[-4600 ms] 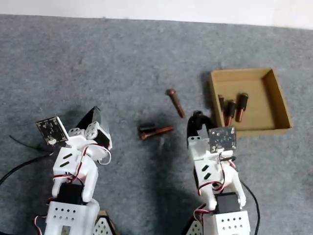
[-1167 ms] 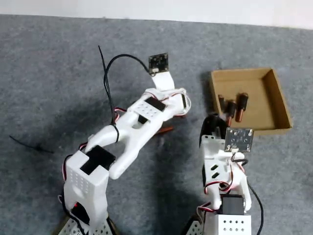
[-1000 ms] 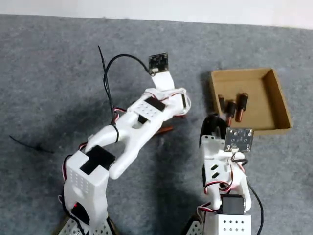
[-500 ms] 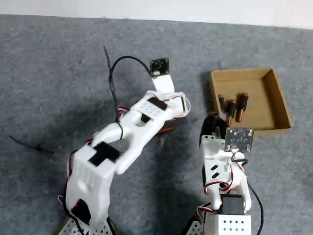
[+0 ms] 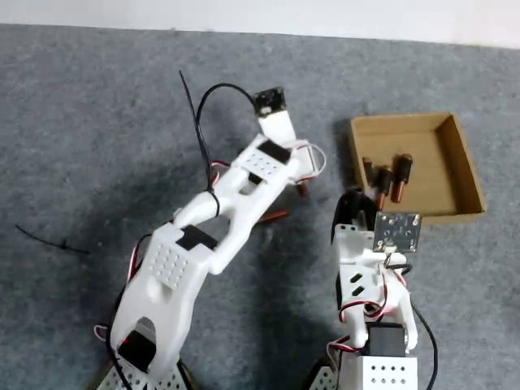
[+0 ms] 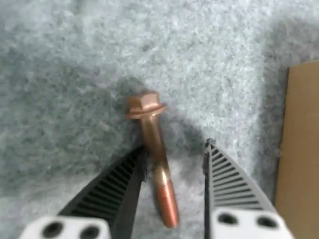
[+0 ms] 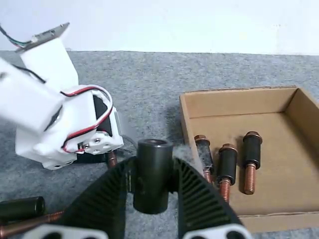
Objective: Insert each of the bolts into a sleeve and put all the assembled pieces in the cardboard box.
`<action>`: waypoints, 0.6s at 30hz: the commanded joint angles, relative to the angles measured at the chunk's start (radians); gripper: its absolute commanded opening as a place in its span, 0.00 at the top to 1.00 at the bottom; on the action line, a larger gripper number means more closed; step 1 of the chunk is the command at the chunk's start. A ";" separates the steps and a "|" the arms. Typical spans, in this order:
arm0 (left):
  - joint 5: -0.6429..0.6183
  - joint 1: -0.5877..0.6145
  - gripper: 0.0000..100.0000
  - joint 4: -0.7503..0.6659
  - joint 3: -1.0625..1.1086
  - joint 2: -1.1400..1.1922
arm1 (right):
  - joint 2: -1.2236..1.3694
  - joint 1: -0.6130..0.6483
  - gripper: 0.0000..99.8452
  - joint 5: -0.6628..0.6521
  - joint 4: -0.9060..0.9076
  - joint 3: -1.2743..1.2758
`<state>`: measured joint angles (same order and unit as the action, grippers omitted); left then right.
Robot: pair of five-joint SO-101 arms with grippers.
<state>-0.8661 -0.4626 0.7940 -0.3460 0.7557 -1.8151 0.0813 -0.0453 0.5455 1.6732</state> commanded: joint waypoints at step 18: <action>-0.018 0.015 0.98 0.189 -0.269 0.136 | -0.021 -0.015 0.99 0.009 -0.001 0.082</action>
<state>-0.8846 -0.4611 0.9766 -0.5900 0.8892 -1.8151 0.0813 -0.0453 0.5455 1.6732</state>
